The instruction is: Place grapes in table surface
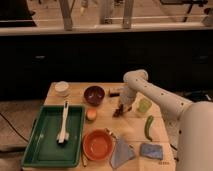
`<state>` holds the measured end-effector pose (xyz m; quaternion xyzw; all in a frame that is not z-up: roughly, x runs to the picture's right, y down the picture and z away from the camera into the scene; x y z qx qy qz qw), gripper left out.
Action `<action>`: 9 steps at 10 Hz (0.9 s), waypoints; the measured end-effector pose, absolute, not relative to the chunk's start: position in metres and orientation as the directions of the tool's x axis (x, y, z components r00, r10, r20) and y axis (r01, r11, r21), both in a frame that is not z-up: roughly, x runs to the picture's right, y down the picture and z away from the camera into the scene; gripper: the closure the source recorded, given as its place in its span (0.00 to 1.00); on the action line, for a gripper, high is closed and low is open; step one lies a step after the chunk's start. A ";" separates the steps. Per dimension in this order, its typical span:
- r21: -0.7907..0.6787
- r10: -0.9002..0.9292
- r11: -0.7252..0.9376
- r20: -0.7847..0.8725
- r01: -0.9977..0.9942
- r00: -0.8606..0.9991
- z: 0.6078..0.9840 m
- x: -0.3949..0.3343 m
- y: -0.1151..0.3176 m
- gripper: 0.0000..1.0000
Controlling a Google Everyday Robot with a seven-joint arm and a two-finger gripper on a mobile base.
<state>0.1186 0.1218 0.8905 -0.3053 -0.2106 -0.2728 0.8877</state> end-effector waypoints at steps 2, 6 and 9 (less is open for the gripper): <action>-0.401 -0.377 0.662 0.551 0.633 0.744 0.877 0.119 0.110 1.00; -0.353 -0.413 0.662 0.564 0.661 0.715 0.853 0.124 0.088 1.00; -0.333 -0.433 0.658 0.566 0.675 0.701 0.838 0.128 0.077 1.00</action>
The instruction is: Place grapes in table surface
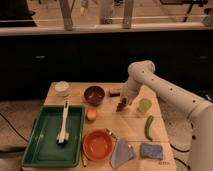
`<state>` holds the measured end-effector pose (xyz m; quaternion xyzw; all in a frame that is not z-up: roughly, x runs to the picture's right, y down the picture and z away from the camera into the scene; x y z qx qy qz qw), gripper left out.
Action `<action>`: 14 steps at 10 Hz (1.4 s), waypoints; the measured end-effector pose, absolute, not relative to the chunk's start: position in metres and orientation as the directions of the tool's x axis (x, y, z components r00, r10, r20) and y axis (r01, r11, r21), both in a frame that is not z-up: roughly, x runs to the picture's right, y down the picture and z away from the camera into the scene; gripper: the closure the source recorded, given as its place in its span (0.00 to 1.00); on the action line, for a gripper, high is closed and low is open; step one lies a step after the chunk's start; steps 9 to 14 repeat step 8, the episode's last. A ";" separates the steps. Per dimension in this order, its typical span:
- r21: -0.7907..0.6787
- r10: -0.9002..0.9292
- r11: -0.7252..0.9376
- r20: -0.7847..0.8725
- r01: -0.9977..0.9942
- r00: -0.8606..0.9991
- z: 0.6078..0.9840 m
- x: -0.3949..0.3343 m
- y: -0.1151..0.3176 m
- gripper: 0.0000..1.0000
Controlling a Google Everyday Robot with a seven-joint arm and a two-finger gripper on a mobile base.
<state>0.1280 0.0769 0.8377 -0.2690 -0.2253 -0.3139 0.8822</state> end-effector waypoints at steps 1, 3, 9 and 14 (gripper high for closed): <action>-0.331 -0.435 0.658 0.566 0.676 0.700 0.833 0.129 0.075 1.00; -0.319 -0.444 0.659 0.566 0.681 0.695 0.824 0.128 0.070 1.00; -0.293 -0.471 0.646 0.574 0.705 0.670 0.807 0.125 0.065 1.00; -0.293 -0.471 0.646 0.574 0.705 0.670 0.807 0.125 0.065 1.00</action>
